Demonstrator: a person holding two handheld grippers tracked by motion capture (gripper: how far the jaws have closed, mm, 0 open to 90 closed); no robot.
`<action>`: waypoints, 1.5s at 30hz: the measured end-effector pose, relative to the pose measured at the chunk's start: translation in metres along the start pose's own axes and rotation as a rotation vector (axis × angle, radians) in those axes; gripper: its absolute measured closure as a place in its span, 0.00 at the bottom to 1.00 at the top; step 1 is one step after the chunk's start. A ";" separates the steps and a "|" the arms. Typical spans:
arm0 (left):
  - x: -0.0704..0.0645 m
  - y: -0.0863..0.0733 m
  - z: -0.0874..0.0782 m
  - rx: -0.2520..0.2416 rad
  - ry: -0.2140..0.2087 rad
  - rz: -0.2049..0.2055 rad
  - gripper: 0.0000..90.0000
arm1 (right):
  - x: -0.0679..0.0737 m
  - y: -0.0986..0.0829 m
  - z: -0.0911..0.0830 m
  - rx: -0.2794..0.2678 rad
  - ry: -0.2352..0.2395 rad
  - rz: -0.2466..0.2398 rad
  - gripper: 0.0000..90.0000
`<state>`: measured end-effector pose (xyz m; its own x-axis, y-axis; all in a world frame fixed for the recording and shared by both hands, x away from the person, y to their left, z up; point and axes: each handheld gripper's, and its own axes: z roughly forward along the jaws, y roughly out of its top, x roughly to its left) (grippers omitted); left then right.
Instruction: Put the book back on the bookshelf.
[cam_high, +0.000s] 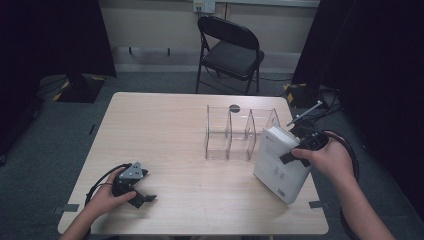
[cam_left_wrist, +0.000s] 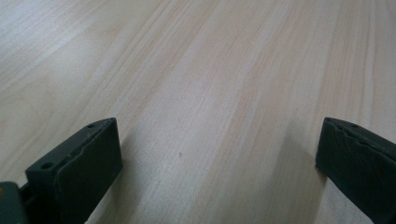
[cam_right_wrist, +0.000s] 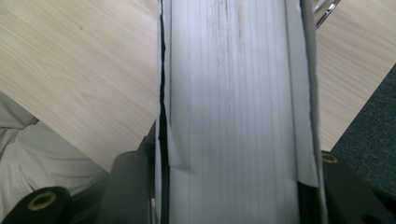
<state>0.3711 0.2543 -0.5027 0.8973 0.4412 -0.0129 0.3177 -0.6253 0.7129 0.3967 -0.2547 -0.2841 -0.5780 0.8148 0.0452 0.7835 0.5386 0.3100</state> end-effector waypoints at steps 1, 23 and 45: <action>0.000 0.000 0.000 0.000 0.000 0.000 0.00 | 0.000 0.000 0.000 0.003 -0.003 0.001 0.58; 0.000 0.000 0.000 0.001 0.001 0.001 0.00 | -0.007 0.013 0.003 0.000 -0.037 0.069 0.58; 0.000 0.000 0.000 0.001 0.000 0.003 0.00 | -0.011 0.031 0.001 -0.004 -0.045 0.141 0.58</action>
<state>0.3715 0.2542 -0.5025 0.8981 0.4397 -0.0105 0.3155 -0.6274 0.7119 0.4274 -0.2473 -0.2758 -0.4519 0.8909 0.0460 0.8549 0.4178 0.3075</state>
